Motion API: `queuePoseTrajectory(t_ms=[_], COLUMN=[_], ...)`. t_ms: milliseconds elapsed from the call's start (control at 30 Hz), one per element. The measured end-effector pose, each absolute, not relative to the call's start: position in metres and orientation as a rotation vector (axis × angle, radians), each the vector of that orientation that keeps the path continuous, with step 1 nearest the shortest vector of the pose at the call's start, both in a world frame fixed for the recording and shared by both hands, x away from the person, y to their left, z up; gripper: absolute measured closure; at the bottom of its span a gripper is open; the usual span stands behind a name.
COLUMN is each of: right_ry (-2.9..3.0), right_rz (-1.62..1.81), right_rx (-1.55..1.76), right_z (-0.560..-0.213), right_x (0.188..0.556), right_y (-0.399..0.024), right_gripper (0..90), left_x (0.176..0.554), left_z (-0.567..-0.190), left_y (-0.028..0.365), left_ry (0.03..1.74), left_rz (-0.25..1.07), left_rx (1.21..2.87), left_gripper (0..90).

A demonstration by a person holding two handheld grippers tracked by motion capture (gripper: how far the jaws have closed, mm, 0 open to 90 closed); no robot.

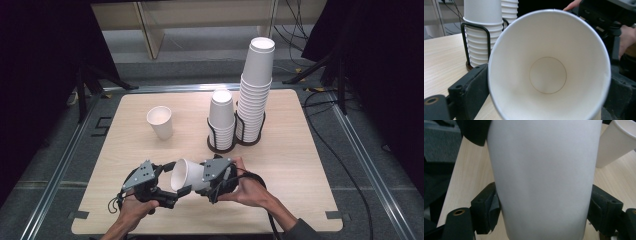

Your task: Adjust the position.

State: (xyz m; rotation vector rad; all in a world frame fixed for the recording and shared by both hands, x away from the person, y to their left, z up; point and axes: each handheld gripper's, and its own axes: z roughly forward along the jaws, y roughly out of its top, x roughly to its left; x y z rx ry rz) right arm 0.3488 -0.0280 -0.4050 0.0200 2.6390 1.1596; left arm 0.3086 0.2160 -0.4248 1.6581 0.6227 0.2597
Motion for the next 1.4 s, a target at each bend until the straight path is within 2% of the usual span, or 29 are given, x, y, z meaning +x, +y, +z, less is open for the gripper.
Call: queuePoseTrajectory(t_ms=[267,667,1167,1400], right_ry=[2.598,2.567,2.598,2.598], right_rz=[1.350,1.479,1.570,1.584], right_rx=[0.123,0.199,0.224,0.233], right_z=[-0.400,-0.411,-0.426,-0.431], right_x=[0.356,0.357,0.354,0.355], right_y=[-0.038,-0.033,-0.021,-0.020], right_gripper=[22.9,22.5,22.2,20.8], left_x=[0.311,0.312,0.309,0.308], left_z=[-0.428,-0.430,-0.429,-0.429], left_y=[0.221,0.218,0.218,0.217], left_ry=[0.643,0.619,0.614,0.609], left_rz=[0.241,0.223,0.233,0.254], left_rx=[1.602,1.494,1.498,1.519], left_gripper=[5.1,9.3,8.6,12.9])
